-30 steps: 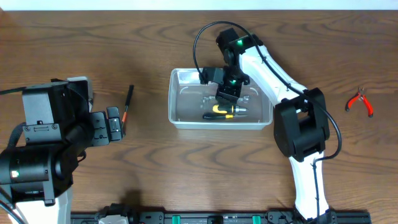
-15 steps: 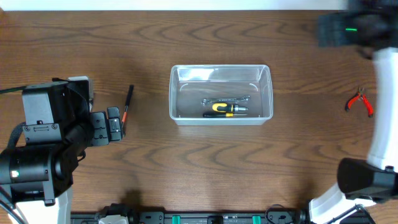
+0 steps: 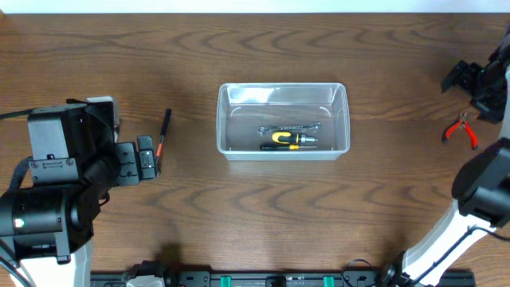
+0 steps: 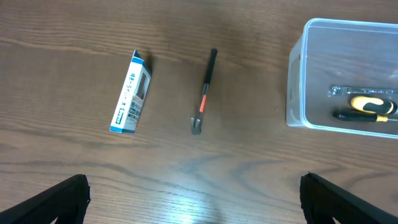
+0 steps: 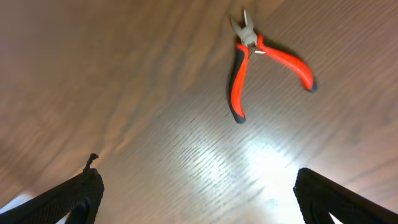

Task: Pack container
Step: 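Move the right gripper to the red pliers and grasp them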

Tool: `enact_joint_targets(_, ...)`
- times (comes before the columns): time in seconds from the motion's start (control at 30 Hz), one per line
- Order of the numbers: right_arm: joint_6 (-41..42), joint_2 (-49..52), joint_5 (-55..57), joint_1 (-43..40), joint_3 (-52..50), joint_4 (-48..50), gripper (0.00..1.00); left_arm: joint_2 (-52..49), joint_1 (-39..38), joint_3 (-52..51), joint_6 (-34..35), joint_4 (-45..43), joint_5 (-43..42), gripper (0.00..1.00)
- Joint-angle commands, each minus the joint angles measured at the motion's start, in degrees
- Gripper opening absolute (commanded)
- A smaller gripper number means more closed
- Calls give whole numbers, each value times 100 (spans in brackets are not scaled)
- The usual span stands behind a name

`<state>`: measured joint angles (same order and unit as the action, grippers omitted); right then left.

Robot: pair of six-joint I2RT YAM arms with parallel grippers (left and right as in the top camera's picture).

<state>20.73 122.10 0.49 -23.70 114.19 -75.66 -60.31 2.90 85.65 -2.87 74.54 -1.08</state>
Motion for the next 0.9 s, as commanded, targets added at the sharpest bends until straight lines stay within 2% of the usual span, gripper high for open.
enact_joint_targets(0.0, 153, 345, -57, -76, -24, 50, 99, 9, -13, 57, -31, 0, 28, 98)
enact_joint_targets(0.47, -15, 1388, -68, -295, -26, 232, 99, 9, -13, 57, -24, 0, 26, 98)
enact_joint_targets(0.87, -313, 1700, -74, -334, -35, 623, 99, 9, -13, 57, -9, -2, 28, 98)
